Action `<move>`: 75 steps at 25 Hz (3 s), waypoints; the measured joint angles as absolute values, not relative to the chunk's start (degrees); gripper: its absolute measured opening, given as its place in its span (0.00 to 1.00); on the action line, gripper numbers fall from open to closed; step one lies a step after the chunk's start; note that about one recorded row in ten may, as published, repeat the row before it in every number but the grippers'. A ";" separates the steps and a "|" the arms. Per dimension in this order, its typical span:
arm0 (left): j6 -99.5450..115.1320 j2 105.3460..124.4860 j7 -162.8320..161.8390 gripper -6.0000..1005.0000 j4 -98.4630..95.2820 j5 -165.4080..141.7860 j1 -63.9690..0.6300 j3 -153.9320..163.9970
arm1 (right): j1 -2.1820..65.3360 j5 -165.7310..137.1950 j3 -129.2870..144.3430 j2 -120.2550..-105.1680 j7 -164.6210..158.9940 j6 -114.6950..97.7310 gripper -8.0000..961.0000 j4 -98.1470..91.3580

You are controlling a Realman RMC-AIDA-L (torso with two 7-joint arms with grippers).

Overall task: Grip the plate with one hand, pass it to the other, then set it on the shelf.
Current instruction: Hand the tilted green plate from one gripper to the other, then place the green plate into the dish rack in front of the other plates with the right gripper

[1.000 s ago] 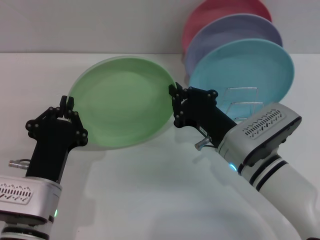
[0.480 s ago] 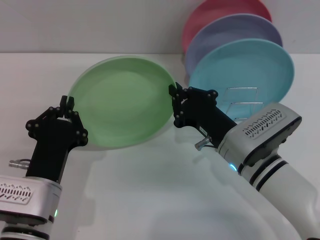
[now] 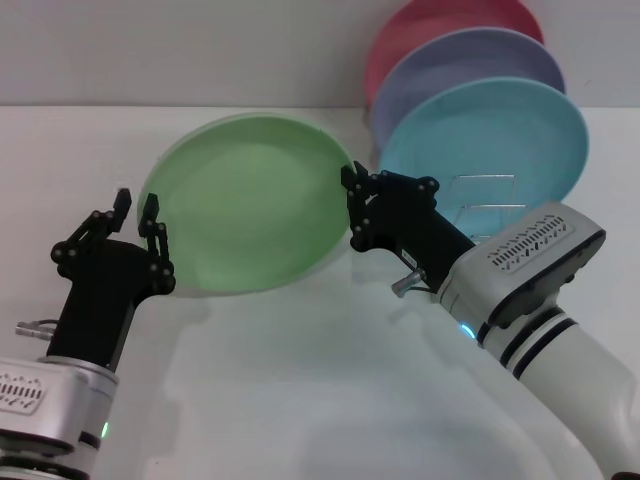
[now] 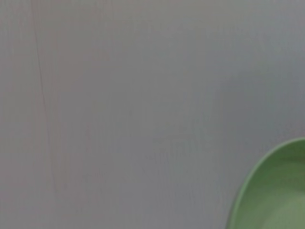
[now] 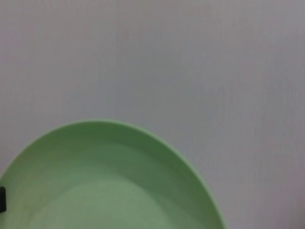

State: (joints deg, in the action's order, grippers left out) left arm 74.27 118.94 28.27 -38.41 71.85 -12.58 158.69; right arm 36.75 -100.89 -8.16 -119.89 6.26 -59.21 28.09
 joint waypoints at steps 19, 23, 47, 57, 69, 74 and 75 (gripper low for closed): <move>92.90 118.56 -8.90 0.41 -23.69 71.17 -12.40 155.47 | 36.76 -101.18 -8.97 -119.88 6.63 -61.84 0.03 27.80; 93.25 118.57 -18.53 0.41 -19.04 71.14 -13.43 153.47 | 35.68 -101.78 -8.96 -119.79 6.76 -68.19 0.03 27.77; 83.83 118.60 -35.49 0.41 -9.18 71.22 -19.03 147.38 | 30.05 -104.19 -9.98 -119.44 6.55 -87.59 0.02 25.66; 82.77 118.68 -35.45 0.41 -9.43 71.25 -19.69 147.40 | 30.40 -104.45 -11.26 -119.45 6.42 -87.26 0.03 25.66; 82.61 118.70 -32.38 0.41 -9.67 71.04 -20.22 147.92 | 31.27 -104.38 -11.34 -119.50 6.37 -86.81 0.03 24.82; 82.94 118.76 -31.10 0.41 -9.67 70.54 -19.83 147.91 | 31.77 -104.27 -12.01 -119.62 6.15 -84.72 0.03 24.32; 83.08 118.78 -29.92 0.41 -9.67 70.47 -19.72 147.90 | 31.80 -104.29 -12.54 -119.62 5.79 -84.22 0.03 24.38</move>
